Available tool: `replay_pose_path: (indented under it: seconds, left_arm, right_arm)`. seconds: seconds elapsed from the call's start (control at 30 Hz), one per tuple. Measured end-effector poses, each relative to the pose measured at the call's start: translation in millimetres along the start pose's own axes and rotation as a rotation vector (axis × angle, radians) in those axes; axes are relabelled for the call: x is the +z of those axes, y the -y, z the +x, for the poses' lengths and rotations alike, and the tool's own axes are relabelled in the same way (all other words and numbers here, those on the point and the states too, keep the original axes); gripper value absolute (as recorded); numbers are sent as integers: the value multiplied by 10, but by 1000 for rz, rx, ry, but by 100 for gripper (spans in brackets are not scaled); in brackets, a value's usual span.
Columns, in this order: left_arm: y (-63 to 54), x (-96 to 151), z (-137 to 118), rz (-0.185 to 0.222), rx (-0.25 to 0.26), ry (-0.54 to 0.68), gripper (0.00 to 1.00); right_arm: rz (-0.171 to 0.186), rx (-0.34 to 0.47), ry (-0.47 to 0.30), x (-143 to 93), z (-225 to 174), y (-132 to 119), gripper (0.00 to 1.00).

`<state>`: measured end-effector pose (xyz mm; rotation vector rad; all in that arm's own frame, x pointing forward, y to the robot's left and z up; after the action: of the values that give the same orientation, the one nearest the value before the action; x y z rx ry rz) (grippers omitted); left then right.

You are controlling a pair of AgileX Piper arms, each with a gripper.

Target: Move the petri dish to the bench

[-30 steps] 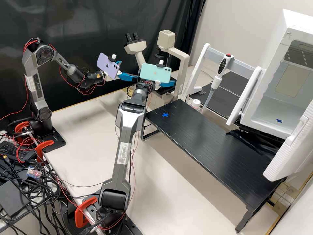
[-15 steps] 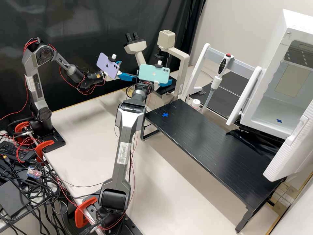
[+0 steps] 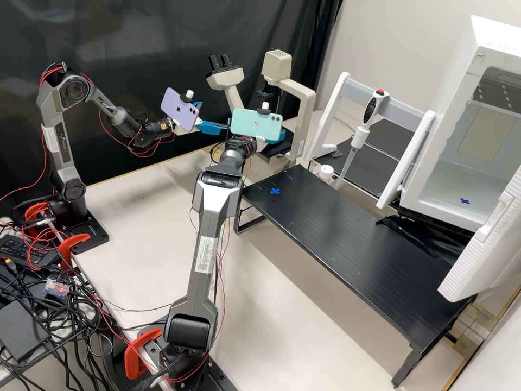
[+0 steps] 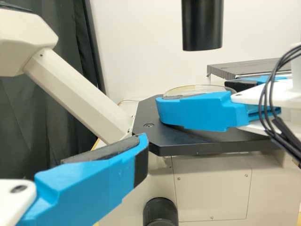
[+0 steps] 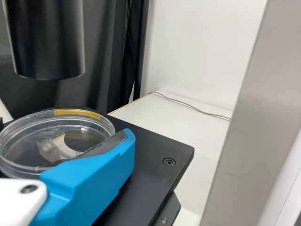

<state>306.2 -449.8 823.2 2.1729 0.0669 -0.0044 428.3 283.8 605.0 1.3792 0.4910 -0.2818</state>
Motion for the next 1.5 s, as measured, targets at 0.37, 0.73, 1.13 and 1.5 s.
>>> replay_pose_path:
  seconds: [0.37,0.73,1.13,1.5]
  left_arm:
    - [0,0,0,0,0,0,100]
    - [0,0,0,0,0,0,100]
    - [0,0,0,0,0,0,100]
    - [0,0,0,0,0,0,100]
  right_arm:
    - [12,-14,12,64,-1,67,0]
    - [21,33,9,181,-188,58,0]
    - [12,113,-75,374,-815,37,0]
    - [3,158,-137,779,-1533,14,0]
